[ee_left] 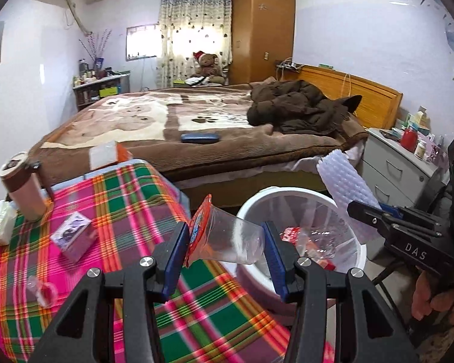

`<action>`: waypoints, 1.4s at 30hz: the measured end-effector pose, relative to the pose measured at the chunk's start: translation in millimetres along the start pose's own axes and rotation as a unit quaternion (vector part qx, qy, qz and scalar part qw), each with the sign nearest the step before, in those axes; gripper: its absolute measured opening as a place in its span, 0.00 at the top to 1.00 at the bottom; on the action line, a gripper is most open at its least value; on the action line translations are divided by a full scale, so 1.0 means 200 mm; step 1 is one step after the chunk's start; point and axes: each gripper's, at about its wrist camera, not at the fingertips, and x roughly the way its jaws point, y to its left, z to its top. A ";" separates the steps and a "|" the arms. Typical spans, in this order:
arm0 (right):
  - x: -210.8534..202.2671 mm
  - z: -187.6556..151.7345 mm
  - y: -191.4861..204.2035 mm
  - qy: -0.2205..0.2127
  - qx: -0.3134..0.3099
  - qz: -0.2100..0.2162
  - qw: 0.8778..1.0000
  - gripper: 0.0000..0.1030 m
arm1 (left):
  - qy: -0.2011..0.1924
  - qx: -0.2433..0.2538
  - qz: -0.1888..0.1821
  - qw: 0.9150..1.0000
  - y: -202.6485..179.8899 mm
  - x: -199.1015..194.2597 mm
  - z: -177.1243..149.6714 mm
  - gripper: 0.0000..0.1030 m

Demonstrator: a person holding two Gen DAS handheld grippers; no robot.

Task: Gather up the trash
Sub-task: 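Bring the held cup and foam sleeve over the wastebasket opening, then open both tools to drop the cup and foam sleeve into the wastebasket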

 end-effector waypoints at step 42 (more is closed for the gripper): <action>0.15 -0.03 -0.21 0.055 0.023 -0.069 0.996 0.42 | 0.042 -0.005 -0.037 0.998 -0.19 0.27 0.03 0.23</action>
